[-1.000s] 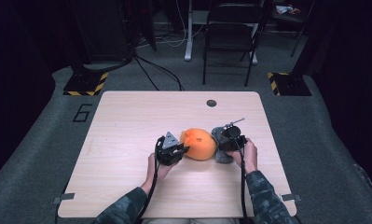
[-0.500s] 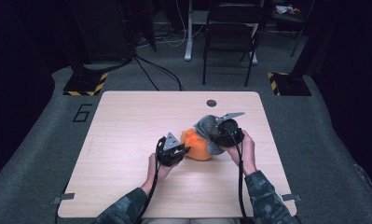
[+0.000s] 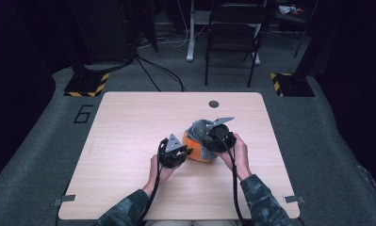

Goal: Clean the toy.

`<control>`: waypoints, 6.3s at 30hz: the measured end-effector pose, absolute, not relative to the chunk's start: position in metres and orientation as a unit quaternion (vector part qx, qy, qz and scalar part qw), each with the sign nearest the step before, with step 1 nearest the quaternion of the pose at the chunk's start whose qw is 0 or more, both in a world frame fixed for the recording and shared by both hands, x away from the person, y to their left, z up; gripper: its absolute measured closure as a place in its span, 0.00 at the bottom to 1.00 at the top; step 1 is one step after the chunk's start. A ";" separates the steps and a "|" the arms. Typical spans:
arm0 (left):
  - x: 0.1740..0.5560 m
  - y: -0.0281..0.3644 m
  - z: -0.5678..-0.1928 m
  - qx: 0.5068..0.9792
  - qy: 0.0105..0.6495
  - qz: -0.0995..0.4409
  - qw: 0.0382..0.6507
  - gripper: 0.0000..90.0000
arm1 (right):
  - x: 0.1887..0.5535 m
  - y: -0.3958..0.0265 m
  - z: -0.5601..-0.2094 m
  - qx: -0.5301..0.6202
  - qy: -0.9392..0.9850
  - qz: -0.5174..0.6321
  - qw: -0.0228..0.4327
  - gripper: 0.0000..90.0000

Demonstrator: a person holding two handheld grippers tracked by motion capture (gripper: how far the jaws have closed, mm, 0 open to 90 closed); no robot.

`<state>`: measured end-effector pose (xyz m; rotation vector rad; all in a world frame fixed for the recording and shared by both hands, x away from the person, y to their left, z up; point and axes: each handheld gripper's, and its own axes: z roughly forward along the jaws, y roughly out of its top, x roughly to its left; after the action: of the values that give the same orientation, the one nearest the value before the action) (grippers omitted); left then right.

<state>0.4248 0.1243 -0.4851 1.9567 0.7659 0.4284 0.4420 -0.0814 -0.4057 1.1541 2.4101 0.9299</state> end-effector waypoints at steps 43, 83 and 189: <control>0.426 0.123 -0.486 0.795 0.318 0.170 0.487 0.86 | 0.479 -0.135 -0.471 0.506 0.824 0.228 0.117 0.78; 0.424 0.117 -0.497 0.809 0.306 0.222 0.450 0.88 | 0.459 -0.102 -0.422 0.443 0.830 0.289 0.178 0.78; 0.421 0.119 -0.482 0.817 0.282 0.178 0.471 0.93 | 0.451 -0.100 -0.409 0.423 0.841 0.301 0.151 0.78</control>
<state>0.4213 0.1193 -0.4818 2.0003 0.6900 0.4370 0.4514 -0.0995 -0.4094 1.2130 2.4151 0.8653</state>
